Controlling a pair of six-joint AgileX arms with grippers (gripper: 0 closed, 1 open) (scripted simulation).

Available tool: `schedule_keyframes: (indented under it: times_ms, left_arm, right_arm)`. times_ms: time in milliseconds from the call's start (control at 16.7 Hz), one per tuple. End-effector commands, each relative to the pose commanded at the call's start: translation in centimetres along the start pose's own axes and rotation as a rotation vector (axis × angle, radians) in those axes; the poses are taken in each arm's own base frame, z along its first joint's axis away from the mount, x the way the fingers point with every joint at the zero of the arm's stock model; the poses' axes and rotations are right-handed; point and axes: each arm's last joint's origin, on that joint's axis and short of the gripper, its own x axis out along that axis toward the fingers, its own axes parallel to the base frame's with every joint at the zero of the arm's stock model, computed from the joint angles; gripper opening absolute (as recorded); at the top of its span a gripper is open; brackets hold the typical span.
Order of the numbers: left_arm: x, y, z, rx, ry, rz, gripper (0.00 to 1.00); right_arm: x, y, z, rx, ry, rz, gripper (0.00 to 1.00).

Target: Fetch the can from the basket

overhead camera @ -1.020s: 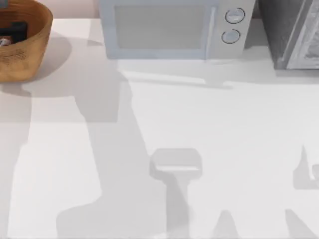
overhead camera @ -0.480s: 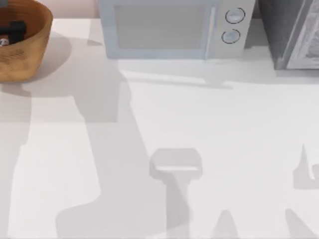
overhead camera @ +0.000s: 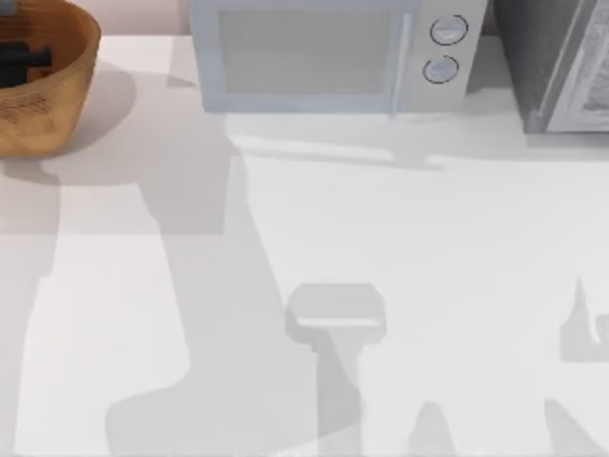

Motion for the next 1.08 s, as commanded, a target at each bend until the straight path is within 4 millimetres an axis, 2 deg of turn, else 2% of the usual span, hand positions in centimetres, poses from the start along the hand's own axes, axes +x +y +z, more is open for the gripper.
schedule_keyframes:
  times_ms: [60,120,540,600,720,840,960,1080]
  left_arm:
    - [0.0,0.0,0.0,0.0,0.0,0.0,0.02]
    - [0.0,0.0,0.0,0.0,0.0,0.0,0.0]
    - [0.0,0.0,0.0,0.0,0.0,0.0,0.0]
    - [-1.8,0.1,0.5,0.005,-0.039,0.01,0.0]
    - [-2.0,0.0,0.5,0.004,-0.042,0.015,0.0]
    - [-3.3,-0.1,0.4,-0.002,-0.058,0.038,0.0]
    - [-5.6,-0.6,0.1,-0.005,-0.089,0.071,0.0]
    - [-8.9,-1.5,-0.6,-0.002,-0.136,0.108,0.0]
  right_arm:
    - [0.0,0.0,0.0,0.0,0.0,0.0,1.0]
    - [0.0,0.0,0.0,0.0,0.0,0.0,1.0]
    - [0.0,0.0,0.0,0.0,0.0,0.0,1.0]
    - [0.0,0.0,0.0,0.0,0.0,0.0,1.0]
    - [0.0,0.0,0.0,0.0,0.0,0.0,1.0]
    - [0.0,0.0,0.0,0.0,0.0,0.0,1.0]
    - [0.0,0.0,0.0,0.0,0.0,0.0,1.0]
    - [0.0,0.0,0.0,0.0,0.0,0.0,1.0]
